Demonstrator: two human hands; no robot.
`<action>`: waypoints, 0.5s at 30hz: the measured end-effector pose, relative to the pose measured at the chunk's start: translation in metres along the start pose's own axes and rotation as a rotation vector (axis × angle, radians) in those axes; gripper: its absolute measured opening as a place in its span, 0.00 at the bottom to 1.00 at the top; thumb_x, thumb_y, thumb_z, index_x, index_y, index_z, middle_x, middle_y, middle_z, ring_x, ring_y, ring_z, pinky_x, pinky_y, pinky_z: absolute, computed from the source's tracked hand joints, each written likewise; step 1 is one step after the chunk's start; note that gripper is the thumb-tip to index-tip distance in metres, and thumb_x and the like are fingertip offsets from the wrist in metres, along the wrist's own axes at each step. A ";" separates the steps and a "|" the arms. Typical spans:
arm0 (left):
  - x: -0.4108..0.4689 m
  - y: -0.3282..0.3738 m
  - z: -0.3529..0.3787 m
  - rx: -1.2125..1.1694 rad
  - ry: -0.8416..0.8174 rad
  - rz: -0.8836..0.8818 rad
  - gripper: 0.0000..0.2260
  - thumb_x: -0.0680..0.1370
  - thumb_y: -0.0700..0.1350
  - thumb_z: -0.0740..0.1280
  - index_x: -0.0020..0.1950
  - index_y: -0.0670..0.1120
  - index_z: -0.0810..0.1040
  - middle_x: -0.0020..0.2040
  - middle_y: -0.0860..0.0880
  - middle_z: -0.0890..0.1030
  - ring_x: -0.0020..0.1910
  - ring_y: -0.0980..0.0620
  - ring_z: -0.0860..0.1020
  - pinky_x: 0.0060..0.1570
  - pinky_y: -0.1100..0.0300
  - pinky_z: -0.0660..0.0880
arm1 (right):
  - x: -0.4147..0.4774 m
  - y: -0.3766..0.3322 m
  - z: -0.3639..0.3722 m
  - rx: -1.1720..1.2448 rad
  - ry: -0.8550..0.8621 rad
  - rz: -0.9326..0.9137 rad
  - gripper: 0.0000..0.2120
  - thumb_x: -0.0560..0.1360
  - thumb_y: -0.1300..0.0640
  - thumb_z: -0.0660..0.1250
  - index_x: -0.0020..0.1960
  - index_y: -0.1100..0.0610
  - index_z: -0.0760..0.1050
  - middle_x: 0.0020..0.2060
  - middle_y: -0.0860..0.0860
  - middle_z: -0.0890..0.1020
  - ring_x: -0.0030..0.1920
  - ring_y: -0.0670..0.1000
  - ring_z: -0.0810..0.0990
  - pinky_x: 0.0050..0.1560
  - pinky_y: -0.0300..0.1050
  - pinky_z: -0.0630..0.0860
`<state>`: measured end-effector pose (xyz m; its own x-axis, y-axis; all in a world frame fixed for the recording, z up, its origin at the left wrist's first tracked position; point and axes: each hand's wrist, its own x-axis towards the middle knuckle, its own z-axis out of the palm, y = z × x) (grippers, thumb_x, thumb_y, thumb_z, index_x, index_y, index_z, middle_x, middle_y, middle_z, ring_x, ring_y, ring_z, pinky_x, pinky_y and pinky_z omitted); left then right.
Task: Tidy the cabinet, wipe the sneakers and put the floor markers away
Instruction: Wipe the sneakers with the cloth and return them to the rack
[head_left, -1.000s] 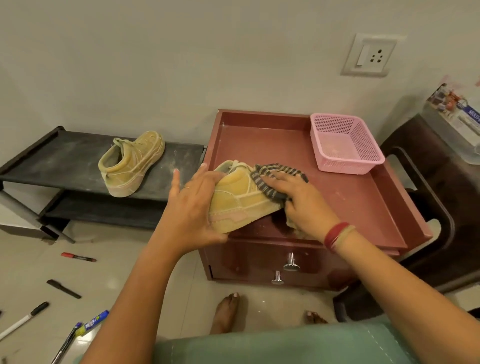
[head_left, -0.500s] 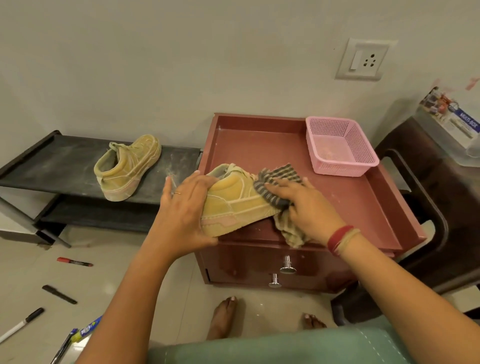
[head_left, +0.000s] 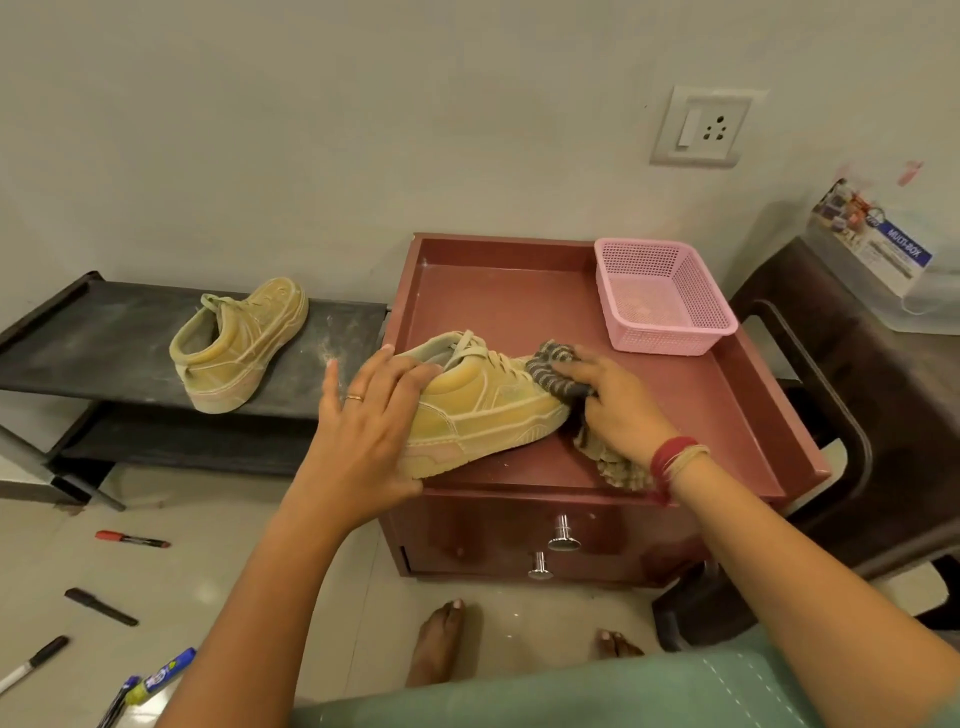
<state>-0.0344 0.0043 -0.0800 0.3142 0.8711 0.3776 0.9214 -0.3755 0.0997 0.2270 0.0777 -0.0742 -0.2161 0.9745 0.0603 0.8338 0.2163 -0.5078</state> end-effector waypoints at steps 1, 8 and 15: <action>0.000 0.000 0.000 0.013 0.007 0.001 0.47 0.57 0.54 0.79 0.71 0.50 0.62 0.69 0.48 0.67 0.74 0.45 0.58 0.68 0.36 0.44 | 0.001 -0.001 -0.001 0.109 0.063 0.011 0.30 0.71 0.73 0.55 0.69 0.53 0.69 0.73 0.53 0.62 0.73 0.53 0.61 0.72 0.41 0.52; -0.002 -0.001 0.007 -0.018 -0.013 -0.025 0.46 0.58 0.51 0.80 0.71 0.51 0.62 0.68 0.47 0.67 0.75 0.44 0.59 0.70 0.33 0.49 | -0.028 -0.040 0.016 0.194 -0.008 -0.264 0.32 0.69 0.75 0.55 0.68 0.53 0.70 0.72 0.47 0.65 0.69 0.42 0.59 0.74 0.43 0.53; 0.003 0.004 0.003 -0.032 -0.001 0.035 0.45 0.57 0.46 0.80 0.70 0.51 0.63 0.65 0.49 0.69 0.74 0.44 0.59 0.70 0.36 0.56 | 0.001 -0.012 0.017 -0.066 0.028 -0.044 0.29 0.71 0.72 0.55 0.70 0.57 0.67 0.74 0.52 0.61 0.73 0.53 0.60 0.71 0.41 0.54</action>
<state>-0.0291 0.0062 -0.0808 0.3461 0.8576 0.3805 0.9021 -0.4155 0.1160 0.2081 0.0753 -0.0832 -0.2400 0.9649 0.1063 0.8554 0.2620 -0.4469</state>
